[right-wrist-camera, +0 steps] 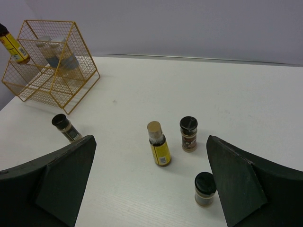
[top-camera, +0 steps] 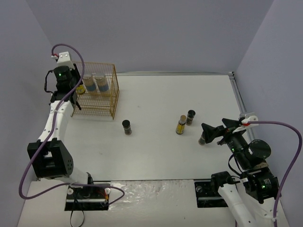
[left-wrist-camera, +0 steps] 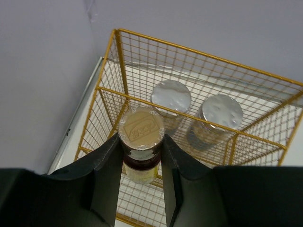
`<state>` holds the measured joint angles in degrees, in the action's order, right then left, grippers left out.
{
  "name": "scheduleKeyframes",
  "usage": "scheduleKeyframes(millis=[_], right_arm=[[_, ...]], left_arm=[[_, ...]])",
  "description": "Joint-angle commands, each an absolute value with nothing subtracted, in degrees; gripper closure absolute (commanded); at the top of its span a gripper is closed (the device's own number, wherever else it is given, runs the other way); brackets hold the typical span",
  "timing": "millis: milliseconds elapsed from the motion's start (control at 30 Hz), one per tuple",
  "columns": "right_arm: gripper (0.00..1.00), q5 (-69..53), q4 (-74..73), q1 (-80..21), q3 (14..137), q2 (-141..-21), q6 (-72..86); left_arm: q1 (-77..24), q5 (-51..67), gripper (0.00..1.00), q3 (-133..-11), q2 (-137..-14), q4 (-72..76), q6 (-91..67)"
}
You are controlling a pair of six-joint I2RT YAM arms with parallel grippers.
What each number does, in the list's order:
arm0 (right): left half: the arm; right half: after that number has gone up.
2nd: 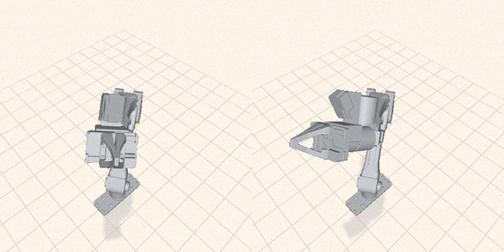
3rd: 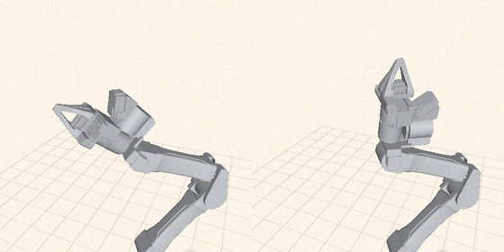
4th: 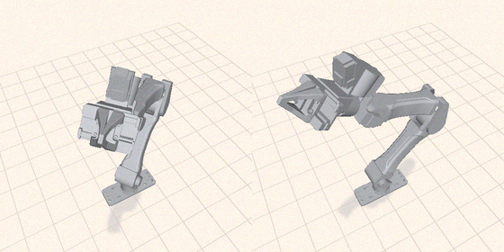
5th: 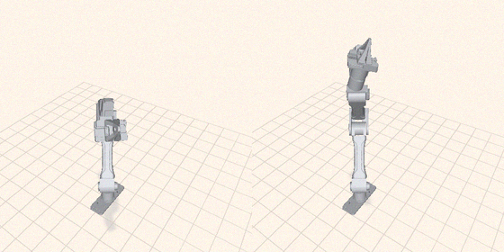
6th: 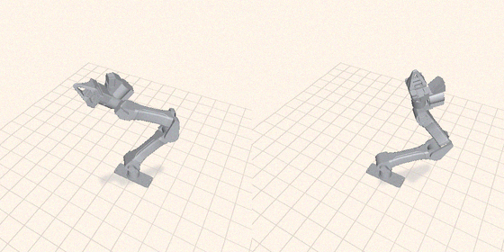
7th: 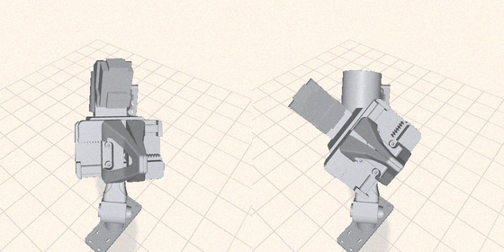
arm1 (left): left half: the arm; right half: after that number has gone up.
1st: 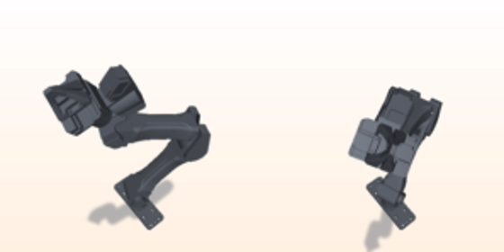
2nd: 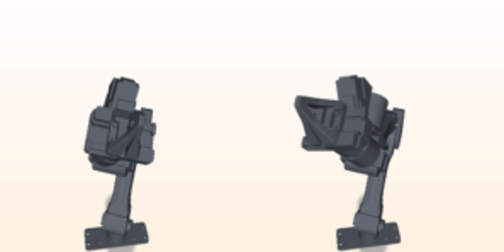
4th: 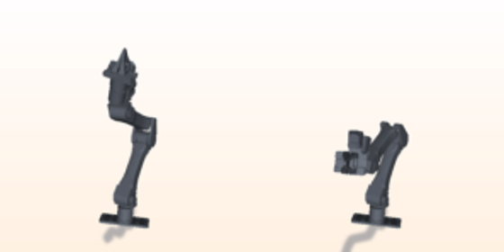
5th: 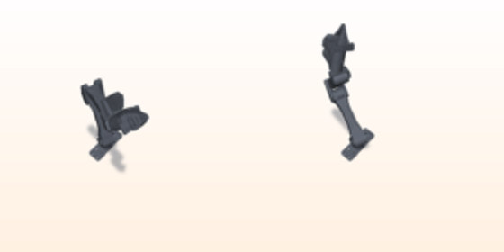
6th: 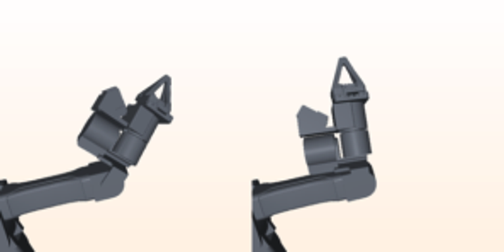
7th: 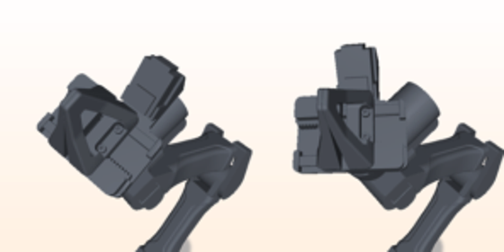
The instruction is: Organize the condiment bottles
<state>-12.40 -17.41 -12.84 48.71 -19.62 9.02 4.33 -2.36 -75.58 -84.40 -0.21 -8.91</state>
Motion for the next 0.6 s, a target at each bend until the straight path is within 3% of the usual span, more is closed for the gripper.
scheduleKeyframes(millis=[0,567], right_arm=[[0.0,-13.54,-13.05,-13.1,49.31,-21.14,9.14],[0.0,-13.3,-13.03,-13.07,48.72,-21.09,9.71]], left_arm=[[6.55,-0.22,1.0,-82.7,-84.5,11.03,-7.65],[7.27,1.76,1.0,-80.25,-93.22,19.32,-9.35]])
